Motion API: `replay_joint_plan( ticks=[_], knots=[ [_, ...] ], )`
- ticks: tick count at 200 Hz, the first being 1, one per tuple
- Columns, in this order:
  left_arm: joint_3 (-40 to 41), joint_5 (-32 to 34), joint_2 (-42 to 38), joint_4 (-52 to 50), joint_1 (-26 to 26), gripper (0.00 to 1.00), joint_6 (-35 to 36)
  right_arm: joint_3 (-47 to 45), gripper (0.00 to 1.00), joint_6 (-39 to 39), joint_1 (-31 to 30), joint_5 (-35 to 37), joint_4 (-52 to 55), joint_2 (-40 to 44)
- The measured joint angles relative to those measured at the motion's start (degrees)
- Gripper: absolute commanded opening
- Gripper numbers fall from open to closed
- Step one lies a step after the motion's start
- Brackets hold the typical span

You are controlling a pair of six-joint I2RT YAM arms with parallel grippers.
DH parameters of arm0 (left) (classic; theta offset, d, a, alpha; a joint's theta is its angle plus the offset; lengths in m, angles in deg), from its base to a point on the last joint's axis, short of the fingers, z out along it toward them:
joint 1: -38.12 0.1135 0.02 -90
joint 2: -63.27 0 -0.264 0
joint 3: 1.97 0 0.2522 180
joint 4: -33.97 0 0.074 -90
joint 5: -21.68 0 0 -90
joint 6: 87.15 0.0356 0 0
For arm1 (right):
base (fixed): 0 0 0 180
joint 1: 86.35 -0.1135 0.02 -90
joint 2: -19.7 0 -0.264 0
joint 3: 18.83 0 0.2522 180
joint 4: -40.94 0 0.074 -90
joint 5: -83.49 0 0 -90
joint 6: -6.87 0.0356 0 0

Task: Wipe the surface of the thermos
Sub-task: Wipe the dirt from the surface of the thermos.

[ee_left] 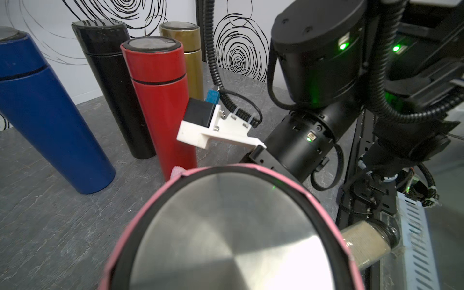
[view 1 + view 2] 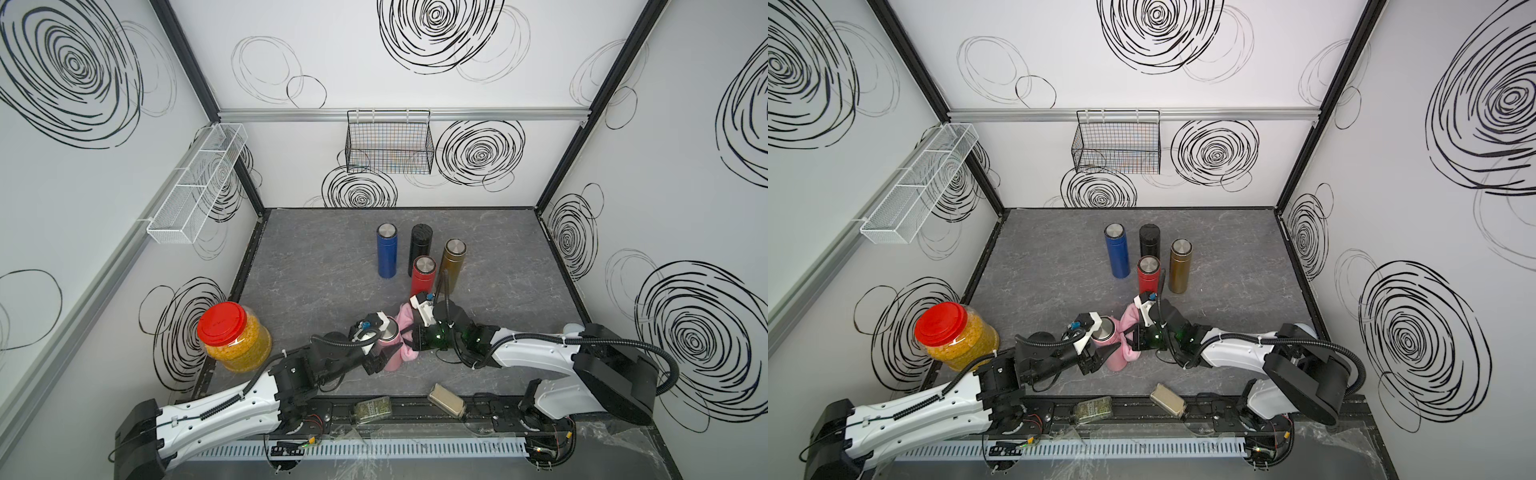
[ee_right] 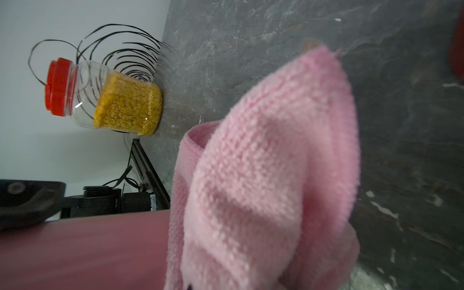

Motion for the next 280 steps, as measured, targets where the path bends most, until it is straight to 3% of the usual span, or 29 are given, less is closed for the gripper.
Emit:
replay_joint_plan(
  ticks=[64, 117, 149, 185, 223, 280],
  knots=[
    [0.0, 0.2, 0.0, 0.2, 0.0, 0.00, 0.0, 7.0, 0.00, -3.4, -0.2, 2.6, 5.5, 2.9],
    [0.7, 2.5, -1.6, 0.2, -0.2, 0.00, -0.6, 5.2, 0.00, -3.3, -0.4, 2.7, 2.0, 2.4],
    [1.5, 5.4, -3.2, 0.1, -0.4, 0.00, -1.9, 2.1, 0.00, -2.9, -3.6, 7.8, 4.1, 1.3],
    [1.6, 15.5, -3.9, -0.9, -0.6, 0.00, -4.3, 1.6, 0.00, -3.5, -8.5, 14.0, 9.0, 3.6],
    [-0.4, 27.3, 0.3, -2.1, -0.5, 0.00, -10.9, 1.4, 0.00, -8.8, -16.1, 18.5, 6.5, 9.6],
    [-8.7, 39.0, 9.5, -11.4, -1.6, 0.00, -27.1, 7.9, 0.00, -15.6, -24.2, 26.3, 3.8, -2.1]
  ],
)
